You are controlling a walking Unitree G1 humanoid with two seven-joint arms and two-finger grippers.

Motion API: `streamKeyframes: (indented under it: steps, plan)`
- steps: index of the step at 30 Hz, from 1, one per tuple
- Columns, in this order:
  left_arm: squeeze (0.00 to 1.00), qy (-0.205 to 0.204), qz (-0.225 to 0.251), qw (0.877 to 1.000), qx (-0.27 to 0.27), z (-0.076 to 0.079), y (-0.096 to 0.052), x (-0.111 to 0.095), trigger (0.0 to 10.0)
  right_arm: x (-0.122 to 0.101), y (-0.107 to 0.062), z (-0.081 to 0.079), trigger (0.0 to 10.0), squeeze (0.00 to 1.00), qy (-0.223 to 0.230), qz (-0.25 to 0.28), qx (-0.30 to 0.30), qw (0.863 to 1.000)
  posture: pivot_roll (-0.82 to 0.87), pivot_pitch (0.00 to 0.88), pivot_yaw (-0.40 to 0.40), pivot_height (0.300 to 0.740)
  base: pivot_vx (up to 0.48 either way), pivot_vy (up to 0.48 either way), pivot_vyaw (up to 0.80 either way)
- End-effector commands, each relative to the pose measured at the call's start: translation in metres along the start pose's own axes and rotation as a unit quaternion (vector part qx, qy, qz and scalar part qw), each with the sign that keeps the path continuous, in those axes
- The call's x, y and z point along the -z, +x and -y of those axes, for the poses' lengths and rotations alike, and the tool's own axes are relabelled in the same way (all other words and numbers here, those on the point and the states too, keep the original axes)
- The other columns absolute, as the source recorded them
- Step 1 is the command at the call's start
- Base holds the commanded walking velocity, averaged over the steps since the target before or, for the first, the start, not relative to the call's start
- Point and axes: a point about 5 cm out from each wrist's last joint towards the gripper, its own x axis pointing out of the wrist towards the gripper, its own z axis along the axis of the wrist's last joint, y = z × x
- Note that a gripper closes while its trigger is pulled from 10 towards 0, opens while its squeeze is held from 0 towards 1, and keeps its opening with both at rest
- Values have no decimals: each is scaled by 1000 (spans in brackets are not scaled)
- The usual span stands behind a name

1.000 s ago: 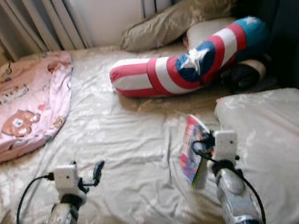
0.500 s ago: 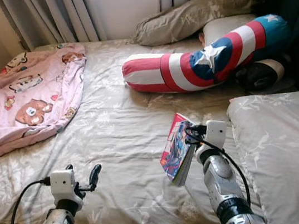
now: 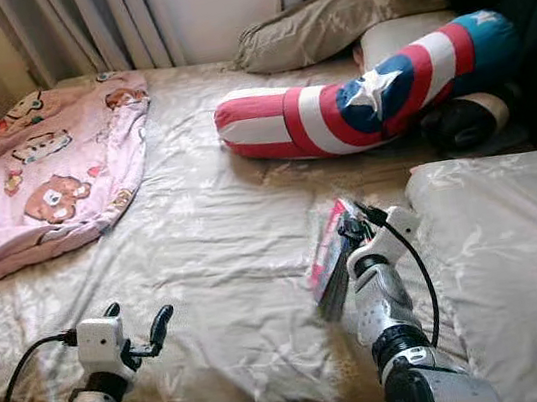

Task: Clean up the room

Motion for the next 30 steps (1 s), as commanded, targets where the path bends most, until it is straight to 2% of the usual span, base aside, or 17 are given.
streamKeyframes:
  steps: [1,4,8,12,16,20,21,24,26,30]
  plan:
    - [0,13,-5,1000,12,-2,-2,-2,10000,-7,4,-10,10000,0,39,14,-20,999,158,101,45,657,0,0,0]
    - [0,19,-6,1000,12,-5,-7,-4,10000,-12,6,-11,10000,0,81,29,-35,996,192,109,58,657,0,0,0]
    - [0,30,-12,999,10,-11,-17,-7,10000,-26,6,1,10000,0,160,67,-28,984,228,121,70,657,0,0,0]
    - [0,42,-19,999,13,-16,-26,-10,10000,-23,1,14,10000,0,187,70,-14,980,249,140,76,657,0,0,0]
    - [0,42,-21,999,14,-17,-28,-13,10000,-8,-7,30,10000,0,238,56,17,970,271,157,82,657,0,0,0]
    - [0,44,-22,999,21,-13,-33,-17,10000,6,-13,37,10000,0,236,35,28,971,277,170,84,657,0,0,0]
    - [0,44,-25,998,22,-12,-37,-17,10000,14,-19,43,10000,0,236,26,41,970,274,180,90,657,0,0,0]
    - [0,42,-30,998,24,-11,-40,-17,10000,21,-24,49,10000,0,229,16,54,972,273,186,93,657,0,0,0]
    - [0,42,-35,998,25,-11,-42,-16,10000,27,-30,59,10000,0,215,7,76,974,274,189,94,657,0,0,0]
    - [0,42,-40,998,25,-11,-44,-17,10000,29,-42,82,10000,0,211,11,138,968,272,194,97,657,0,0,0]
